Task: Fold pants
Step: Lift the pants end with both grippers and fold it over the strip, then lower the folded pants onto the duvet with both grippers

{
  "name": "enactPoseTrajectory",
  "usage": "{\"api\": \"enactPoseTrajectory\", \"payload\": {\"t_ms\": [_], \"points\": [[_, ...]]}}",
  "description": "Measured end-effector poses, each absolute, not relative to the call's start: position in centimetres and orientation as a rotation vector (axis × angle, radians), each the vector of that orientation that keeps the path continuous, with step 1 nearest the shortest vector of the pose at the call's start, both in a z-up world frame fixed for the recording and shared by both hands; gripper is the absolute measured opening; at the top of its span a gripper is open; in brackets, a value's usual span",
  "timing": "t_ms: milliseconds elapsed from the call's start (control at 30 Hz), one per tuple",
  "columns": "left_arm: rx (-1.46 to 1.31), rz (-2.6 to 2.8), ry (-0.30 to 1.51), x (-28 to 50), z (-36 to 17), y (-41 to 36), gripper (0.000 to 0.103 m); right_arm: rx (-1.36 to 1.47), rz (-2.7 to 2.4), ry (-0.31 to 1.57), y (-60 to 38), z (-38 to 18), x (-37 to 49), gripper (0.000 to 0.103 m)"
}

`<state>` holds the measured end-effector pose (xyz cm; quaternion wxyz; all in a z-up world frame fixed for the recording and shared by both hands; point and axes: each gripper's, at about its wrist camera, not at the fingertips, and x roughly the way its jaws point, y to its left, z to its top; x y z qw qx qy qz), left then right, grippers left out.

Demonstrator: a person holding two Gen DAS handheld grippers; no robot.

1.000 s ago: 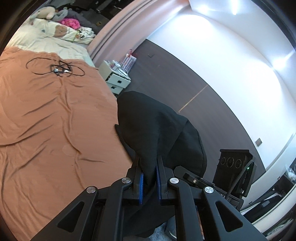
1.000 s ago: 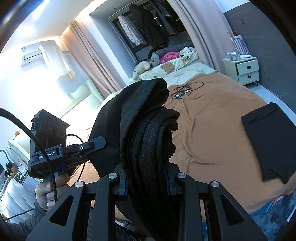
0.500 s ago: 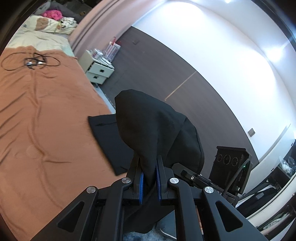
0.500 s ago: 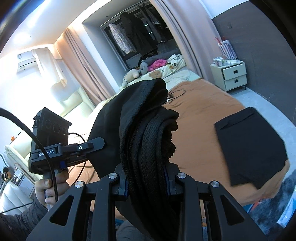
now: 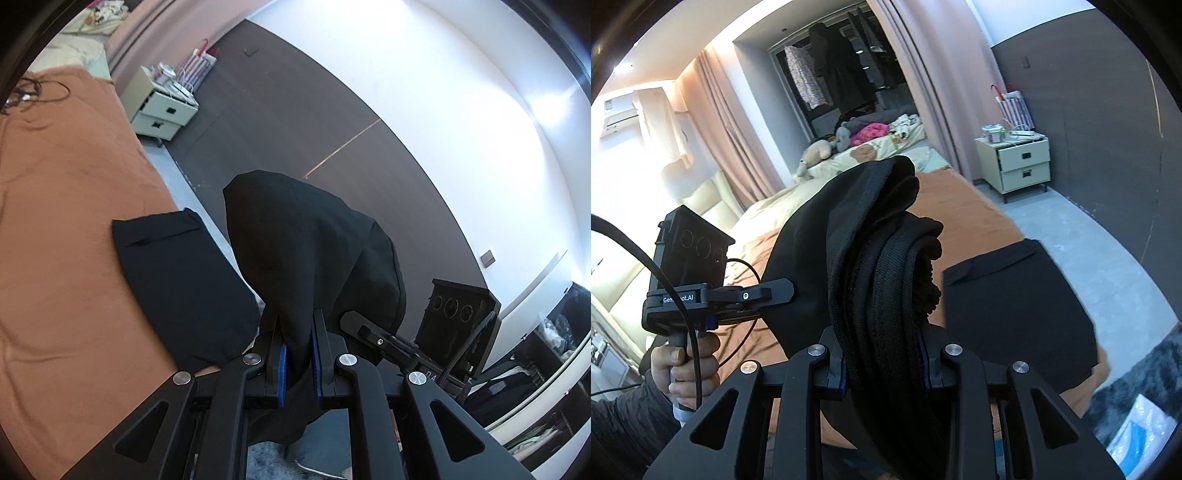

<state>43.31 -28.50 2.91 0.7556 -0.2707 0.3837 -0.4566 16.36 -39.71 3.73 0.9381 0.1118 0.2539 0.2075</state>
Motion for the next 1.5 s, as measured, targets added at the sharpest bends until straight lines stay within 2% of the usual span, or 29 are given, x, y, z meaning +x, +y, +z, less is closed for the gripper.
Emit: {"api": "enactPoseTrajectory", "payload": {"t_ms": [633, 1100, 1167, 1200, 1267, 1500], "points": [[-0.664, -1.03, 0.967, 52.5, -4.2, -34.4, 0.011, 0.172, 0.309, 0.637, -37.5, 3.4, 20.3, 0.024], [-0.689, -0.958, 0.983, 57.4, -8.7, -33.4, 0.01, 0.178, 0.294, 0.714, -35.8, 2.6, 23.5, 0.024], [-0.688, -0.92, 1.021, 58.1, -10.1, -33.3, 0.013, 0.158, 0.271, 0.741, -35.5, 1.8, 24.1, 0.028], [-0.688, -0.892, 1.055, 58.4, -11.0, -33.2, 0.016, 0.138, 0.246, 0.775, -35.1, 1.2, 24.7, 0.037], [-0.684, -0.845, 1.099, 58.8, -12.4, -32.8, 0.029, 0.106, 0.182, 0.846, -34.8, -0.2, 25.6, 0.042], [-0.711, -0.79, 1.14, 60.5, -14.2, -31.8, 0.037, 0.224, 0.1, 0.814, -36.5, 0.6, 22.5, 0.042]]}}
